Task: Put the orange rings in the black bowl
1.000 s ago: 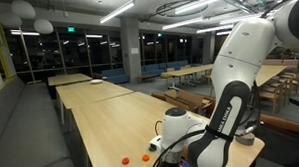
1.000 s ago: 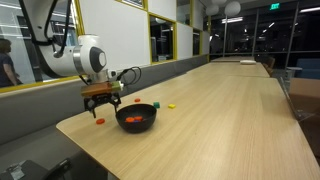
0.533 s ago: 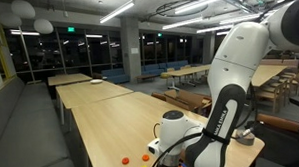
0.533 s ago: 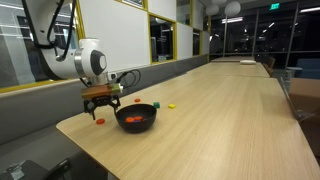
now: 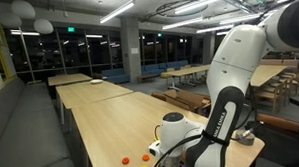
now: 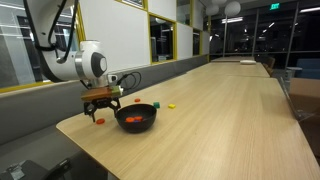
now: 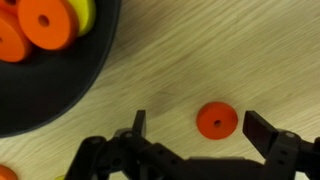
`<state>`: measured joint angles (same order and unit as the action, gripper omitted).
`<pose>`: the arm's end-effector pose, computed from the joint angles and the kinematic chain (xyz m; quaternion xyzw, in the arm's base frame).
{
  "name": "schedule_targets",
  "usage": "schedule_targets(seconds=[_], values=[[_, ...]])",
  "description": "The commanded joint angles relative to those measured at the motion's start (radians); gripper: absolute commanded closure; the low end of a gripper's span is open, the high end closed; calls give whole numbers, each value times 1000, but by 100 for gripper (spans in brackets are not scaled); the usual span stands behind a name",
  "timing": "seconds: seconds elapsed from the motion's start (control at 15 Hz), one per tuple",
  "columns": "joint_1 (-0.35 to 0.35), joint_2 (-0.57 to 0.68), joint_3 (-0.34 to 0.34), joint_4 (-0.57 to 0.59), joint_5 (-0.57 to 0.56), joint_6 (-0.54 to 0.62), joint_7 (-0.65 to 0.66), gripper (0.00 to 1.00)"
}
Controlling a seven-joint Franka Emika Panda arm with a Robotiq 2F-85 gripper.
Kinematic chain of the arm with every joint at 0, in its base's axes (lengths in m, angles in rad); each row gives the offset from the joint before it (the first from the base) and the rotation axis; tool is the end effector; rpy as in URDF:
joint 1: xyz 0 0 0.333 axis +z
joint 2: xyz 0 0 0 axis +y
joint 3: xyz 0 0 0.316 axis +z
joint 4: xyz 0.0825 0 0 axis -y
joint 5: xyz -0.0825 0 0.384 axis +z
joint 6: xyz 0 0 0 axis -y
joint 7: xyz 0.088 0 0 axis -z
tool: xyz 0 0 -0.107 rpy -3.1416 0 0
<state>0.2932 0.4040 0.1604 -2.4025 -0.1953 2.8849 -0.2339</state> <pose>0.4428 0.2335 0.1589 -0.9083 -0.4160 -0.0437 0.0072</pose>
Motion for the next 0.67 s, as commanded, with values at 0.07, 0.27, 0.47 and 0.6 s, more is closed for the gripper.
schedule_targets(seconds=[0.07,0.27,0.47,0.6], values=[[2,14,-1,19,-31,-14,30,0],[2,20,1,20,-29,-16,30,0],[5,24,2,22,-29,-18,32,0],[8,24,3,24,-29,-19,33,0]])
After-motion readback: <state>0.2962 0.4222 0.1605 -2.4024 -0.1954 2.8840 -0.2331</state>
